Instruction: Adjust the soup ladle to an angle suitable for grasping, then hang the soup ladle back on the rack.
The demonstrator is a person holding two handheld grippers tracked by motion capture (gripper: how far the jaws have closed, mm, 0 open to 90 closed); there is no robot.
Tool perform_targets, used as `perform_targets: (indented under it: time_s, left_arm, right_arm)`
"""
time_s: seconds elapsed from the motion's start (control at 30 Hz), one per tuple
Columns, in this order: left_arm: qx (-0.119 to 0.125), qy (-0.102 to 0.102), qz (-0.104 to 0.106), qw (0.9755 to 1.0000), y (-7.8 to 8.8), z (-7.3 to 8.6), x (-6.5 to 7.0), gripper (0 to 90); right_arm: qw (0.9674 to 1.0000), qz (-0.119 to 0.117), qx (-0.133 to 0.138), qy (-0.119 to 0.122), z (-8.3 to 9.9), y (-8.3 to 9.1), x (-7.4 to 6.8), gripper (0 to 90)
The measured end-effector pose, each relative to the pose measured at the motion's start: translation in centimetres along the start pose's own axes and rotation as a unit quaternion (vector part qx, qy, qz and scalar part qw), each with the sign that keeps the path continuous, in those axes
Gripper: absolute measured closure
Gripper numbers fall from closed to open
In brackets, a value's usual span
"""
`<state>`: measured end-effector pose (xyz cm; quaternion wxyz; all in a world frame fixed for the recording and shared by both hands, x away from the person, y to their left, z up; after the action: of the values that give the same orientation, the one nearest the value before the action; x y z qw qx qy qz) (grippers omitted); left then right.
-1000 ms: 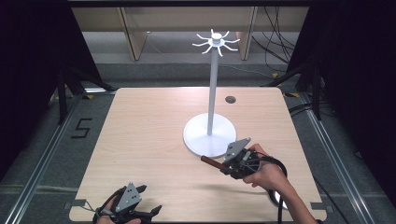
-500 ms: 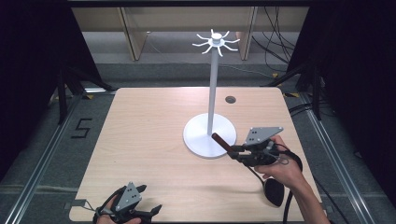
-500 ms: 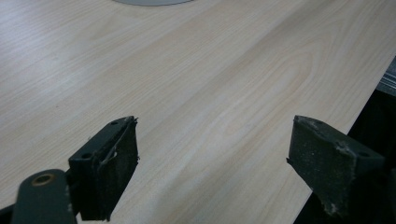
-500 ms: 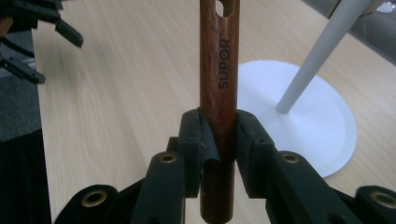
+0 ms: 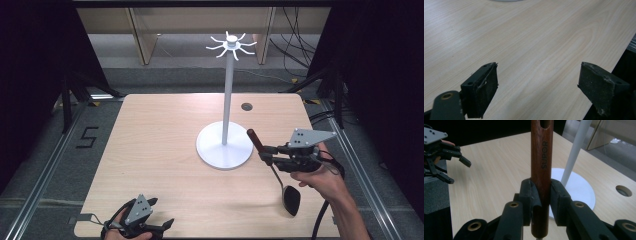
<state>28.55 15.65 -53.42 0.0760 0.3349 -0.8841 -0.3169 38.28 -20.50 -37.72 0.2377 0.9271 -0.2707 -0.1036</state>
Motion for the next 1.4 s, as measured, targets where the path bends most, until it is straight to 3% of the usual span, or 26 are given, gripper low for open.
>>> perform_targets:
  time_s: [0.07,0.1,0.17,0.27,0.3,0.33,0.37,0.47,0.67,0.83,0.87,0.93,1.0,1.03,1.07,1.13,1.17,1.27,1.33,1.37,1.4]
  left_arm:
    - [-0.006,-0.008,0.003,0.9999,0.2,0.1,-0.1,15.2]
    - [0.003,0.003,0.008,1.0000,0.0,0.0,0.2,15.2]
    - [-0.005,-0.011,0.005,0.9999,0.2,0.1,0.0,15.2]
    - [-0.004,-0.010,0.003,0.9999,0.2,0.1,0.0,15.2]
    - [0.003,0.002,0.007,1.0000,0.1,0.0,0.2,15.2]
    - [-0.005,-0.006,0.008,0.9999,0.2,0.1,0.1,15.2]
    - [-0.005,-0.006,0.008,0.9999,0.2,0.1,0.1,15.2]
    - [0.005,0.007,0.008,0.9999,0.1,0.1,0.2,15.2]
    - [-0.006,-0.003,0.006,1.0000,0.2,0.1,0.0,15.2]
    - [0.000,-0.006,0.008,1.0000,0.1,0.0,0.2,15.2]
    - [0.005,0.001,0.009,0.9999,0.0,0.1,0.4,15.2]
    - [-0.012,-0.012,0.002,0.9999,0.2,0.4,0.0,15.2]
    - [-0.007,-0.010,0.003,0.9999,0.2,0.3,0.0,15.2]
    - [0.006,0.003,0.004,1.0000,0.2,0.1,0.2,15.2]
    - [-0.002,-0.012,0.005,0.9999,0.3,0.2,0.1,15.2]
    - [-0.004,-0.011,0.006,0.9999,0.2,0.2,0.1,15.2]
    - [-0.008,-0.016,0.002,0.9998,0.2,0.3,0.0,15.2]
    - [-0.011,-0.014,0.000,0.9998,0.3,0.3,-0.1,15.2]
    - [0.009,0.004,0.000,1.0000,0.1,0.1,0.2,15.2]
    - [-0.003,-0.019,-0.003,0.9998,0.3,0.2,-0.2,15.2]
    - [-0.004,-0.019,-0.003,0.9998,0.3,0.2,-0.2,15.2]
  right_arm:
    - [1.0000,0.004,0.006,0.000,-0.1,0.2,0.1,74.1]
    - [0.9996,0.013,0.024,-0.004,-0.5,0.9,0.3,74.1]
    - [0.9993,0.014,0.035,-0.003,-0.8,1.7,0.4,74.1]
    - [0.9989,0.015,0.044,-0.007,-1.1,2.4,0.4,74.2]
    - [0.9984,0.016,0.054,-0.008,-1.3,3.0,0.6,74.1]
    - [0.9979,0.018,0.062,-0.004,-1.5,3.3,0.8,74.1]
    - [0.9976,0.015,0.065,-0.017,-1.5,3.4,0.6,74.1]
    - [0.9967,0.008,0.078,-0.020,-1.9,4.0,0.9,74.0]
    - [0.9938,0.002,0.110,-0.012,-2.9,4.2,1.0,73.9]
    - [0.9942,0.002,0.106,-0.014,-3.5,4.0,0.6,73.9]
    - [0.9938,0.001,0.111,-0.009,-3.7,3.9,0.7,74.0]
    - [0.9939,0.005,0.110,-0.012,-3.9,3.9,0.6,74.0]
    - [0.9937,0.006,0.111,-0.015,-3.9,3.9,0.5,74.0]
    - [0.9936,0.006,0.112,-0.018,-4.0,3.8,0.4,74.0]
    - [0.9930,0.013,0.116,-0.014,-4.3,3.6,0.5,74.0]
    - [0.9935,0.007,0.113,-0.015,-4.5,3.5,0.5,74.0]
    - [0.9923,0.018,0.122,-0.014,-4.7,3.3,0.8,74.0]
    - [0.9927,0.014,0.118,-0.025,-4.8,3.0,1.1,74.0]
    - [0.9927,0.012,0.116,-0.027,-4.9,2.6,1.4,74.0]
    - [0.9925,0.017,0.119,-0.019,-5.2,2.5,1.7,74.0]
    - [0.9926,0.018,0.117,-0.030,-5.2,2.4,1.7,74.0]
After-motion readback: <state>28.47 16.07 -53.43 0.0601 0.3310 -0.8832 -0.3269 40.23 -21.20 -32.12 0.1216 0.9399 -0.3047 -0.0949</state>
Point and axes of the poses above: each handheld gripper's, and its own axes: y roughly backward along the jaws, z roughly out of its underside, x roughly to its right, the point moved 6 cm from there along -y, roughly forward along the jaws, and after that the axes turned 7 degrees about -y, right-handed, at the moved point
